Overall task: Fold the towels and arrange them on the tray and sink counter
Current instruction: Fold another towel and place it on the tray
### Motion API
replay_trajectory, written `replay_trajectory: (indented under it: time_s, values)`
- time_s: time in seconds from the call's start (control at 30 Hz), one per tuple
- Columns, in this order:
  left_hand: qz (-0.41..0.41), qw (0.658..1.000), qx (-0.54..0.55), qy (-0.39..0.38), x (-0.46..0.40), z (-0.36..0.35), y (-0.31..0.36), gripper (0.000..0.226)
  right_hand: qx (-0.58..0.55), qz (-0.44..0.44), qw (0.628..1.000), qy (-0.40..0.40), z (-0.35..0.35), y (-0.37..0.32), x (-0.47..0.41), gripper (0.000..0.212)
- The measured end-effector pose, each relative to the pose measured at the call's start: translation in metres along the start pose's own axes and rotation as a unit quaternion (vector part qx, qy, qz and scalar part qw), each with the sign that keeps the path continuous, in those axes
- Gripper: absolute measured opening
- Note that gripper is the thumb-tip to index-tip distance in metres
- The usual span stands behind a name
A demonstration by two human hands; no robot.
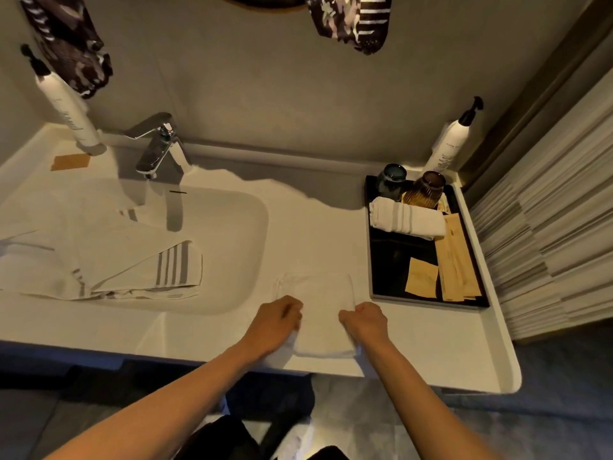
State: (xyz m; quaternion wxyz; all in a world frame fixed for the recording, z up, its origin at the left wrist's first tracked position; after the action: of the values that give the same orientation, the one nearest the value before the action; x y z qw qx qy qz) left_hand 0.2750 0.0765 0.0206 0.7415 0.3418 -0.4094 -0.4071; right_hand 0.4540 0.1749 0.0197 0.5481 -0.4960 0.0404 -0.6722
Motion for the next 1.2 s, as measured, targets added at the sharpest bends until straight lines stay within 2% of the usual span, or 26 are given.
replay_trajectory:
  time_s: [0.1,0.17,0.23,0.3,0.37,0.4,0.47,0.53,0.63,0.67,0.73,0.77,0.8,0.87,0.93,0.97,1.03,1.1,1.2]
  values:
    - [0.166,0.967,0.193,-0.022,-0.012,0.000,-0.007,0.034,-0.028,0.033,0.999,0.016,0.000,-0.020,0.011,0.021]
    - [0.215,0.935,0.274,-0.060,-0.014,0.002,-0.005,0.045,0.043,0.124,0.990,0.044,-0.006,-0.042,0.025,0.019]
    - [0.221,0.921,0.307,-0.092,-0.014,0.008,-0.003,0.055,0.153,0.237,0.957,0.062,-0.022,-0.060,0.046,0.021]
    - [0.183,0.947,0.251,-0.076,-0.019,0.022,0.002,0.051,0.273,0.333,0.900,0.071,-0.047,-0.064,0.060,0.036]
    - [0.117,0.990,0.071,-0.028,-0.027,0.040,0.006,0.036,0.376,0.372,0.846,0.059,-0.071,-0.055,0.067,0.048]
    - [0.091,0.996,-0.014,-0.006,-0.030,0.047,0.006,0.032,0.407,0.376,0.831,0.050,-0.081,-0.048,0.068,0.050]
    - [0.076,0.993,-0.088,0.021,-0.034,0.052,-0.002,0.037,0.431,0.393,0.810,0.056,-0.090,-0.037,0.070,0.049]
    - [0.070,0.991,-0.104,0.046,-0.037,0.053,-0.011,0.052,0.389,0.405,0.825,0.062,-0.086,-0.034,0.069,0.046]
    - [0.055,0.988,-0.128,0.066,-0.040,0.050,-0.018,0.066,0.268,0.324,0.905,0.071,-0.064,-0.029,0.058,0.038]
    - [0.044,0.987,-0.139,0.067,-0.040,0.048,-0.017,0.064,0.224,0.264,0.936,0.064,-0.058,-0.024,0.052,0.045]
    - [0.027,0.984,-0.167,0.056,-0.043,0.044,-0.014,0.059,0.151,0.112,0.982,-0.022,-0.060,-0.012,0.042,0.076]
    - [0.029,0.982,-0.180,0.045,-0.044,0.043,-0.013,0.057,0.142,0.065,0.986,-0.064,-0.066,-0.009,0.040,0.086]
    - [0.041,0.980,-0.190,0.034,-0.046,0.042,-0.012,0.058,0.157,0.045,0.982,-0.090,-0.071,-0.009,0.039,0.086]
    - [0.092,0.977,-0.191,0.005,-0.049,0.045,-0.013,0.062,0.178,0.042,0.976,-0.115,-0.082,-0.013,0.038,0.068]
    - [0.143,0.974,-0.174,-0.032,-0.048,0.051,-0.015,0.059,0.133,0.049,0.982,-0.127,-0.084,-0.016,0.039,0.052]
    - [0.159,0.974,-0.151,-0.053,-0.048,0.055,-0.015,0.051,0.090,0.049,0.987,-0.126,-0.081,-0.019,0.038,0.044]
    - [0.187,0.978,-0.039,-0.086,-0.041,0.062,-0.015,0.030,-0.016,0.046,0.991,-0.125,-0.066,-0.024,0.037,0.028]
    - [0.185,0.974,0.081,-0.107,-0.035,0.066,-0.007,0.023,-0.127,0.039,0.984,-0.116,-0.044,-0.024,0.035,0.019]
    - [0.172,0.960,0.185,-0.122,-0.039,0.061,0.015,0.023,-0.327,-0.005,0.942,-0.079,-0.009,-0.016,0.028,0.023]
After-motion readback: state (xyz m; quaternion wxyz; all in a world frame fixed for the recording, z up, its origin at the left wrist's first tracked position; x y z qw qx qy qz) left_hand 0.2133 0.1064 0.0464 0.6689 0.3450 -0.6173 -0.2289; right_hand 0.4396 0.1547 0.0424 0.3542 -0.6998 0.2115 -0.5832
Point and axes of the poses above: each hand's wrist, its own x-axis away from the middle knuckle, its own z-axis out of the back of the hand, y = z × x, the point moved 5 cm from there along -x, towards the middle knuckle, and after that the axes turned 2 degrees about -z, right-handed, at the moved point
